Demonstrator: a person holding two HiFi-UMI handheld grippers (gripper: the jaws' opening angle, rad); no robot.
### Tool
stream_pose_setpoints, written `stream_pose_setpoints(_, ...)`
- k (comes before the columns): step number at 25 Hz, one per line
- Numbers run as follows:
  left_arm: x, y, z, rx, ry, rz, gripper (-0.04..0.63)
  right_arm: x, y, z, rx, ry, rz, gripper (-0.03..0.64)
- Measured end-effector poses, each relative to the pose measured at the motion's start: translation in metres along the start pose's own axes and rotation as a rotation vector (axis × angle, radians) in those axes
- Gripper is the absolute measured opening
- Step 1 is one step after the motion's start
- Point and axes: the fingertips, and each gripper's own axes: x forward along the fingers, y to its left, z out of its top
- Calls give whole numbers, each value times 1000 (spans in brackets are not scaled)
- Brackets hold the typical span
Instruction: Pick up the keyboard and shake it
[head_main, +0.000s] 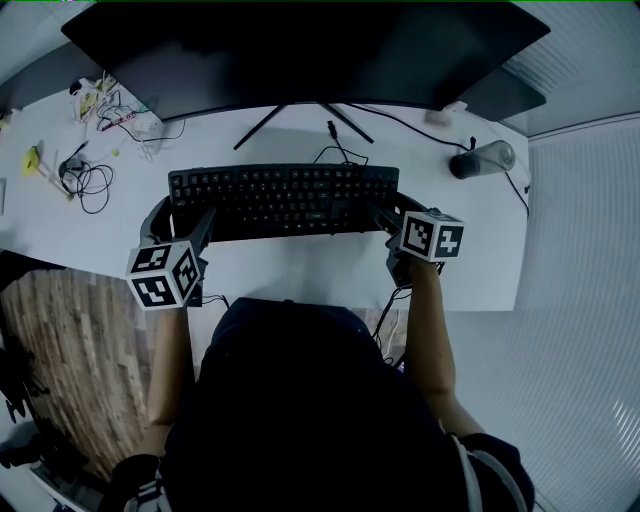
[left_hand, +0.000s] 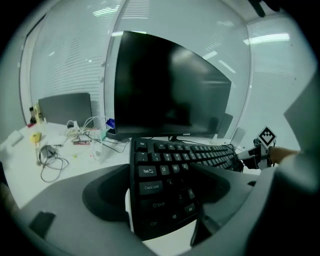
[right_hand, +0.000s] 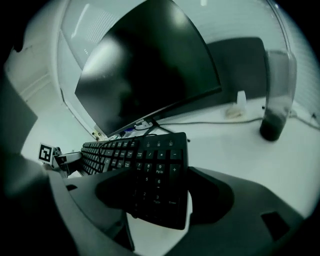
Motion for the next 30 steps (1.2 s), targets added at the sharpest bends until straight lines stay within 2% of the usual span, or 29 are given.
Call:
stream_pose_setpoints(4, 11, -5, -17, -173, -41, -82, 388, -39, 16, 50, -236, -85, -121, 327)
stream_pose_setpoints(8, 22, -15, -31, -302, -76, -172, 388, -75, 38, 81, -423, -163, -221, 327)
stream_pose_setpoints(12, 30, -23, -38, -394, -103, -256, 388, -103, 64, 100, -563, -233, -303, 327)
stream_pose_setpoints(17, 37, -30, -43, -464, -126, -325, 388, -121, 83, 109, -683, -291, -354, 327)
stream_pose_setpoints(20, 39, -32, -48, -483, -123, -338, 388, -124, 90, 113, -705, -318, -359, 327)
stream_pose_setpoints(23, 36, -32, -44, -467, -118, -315, 388, -121, 84, 112, -682, -321, -347, 327)
stream_pose_setpoints(26, 30, -29, -36, -400, -98, -268, 388, -110, 63, 101, -590, -295, -310, 327)
stream_pose_setpoints(30, 13, -23, -20, -273, -69, -167, 388, -87, 36, 81, -412, -283, -226, 327)
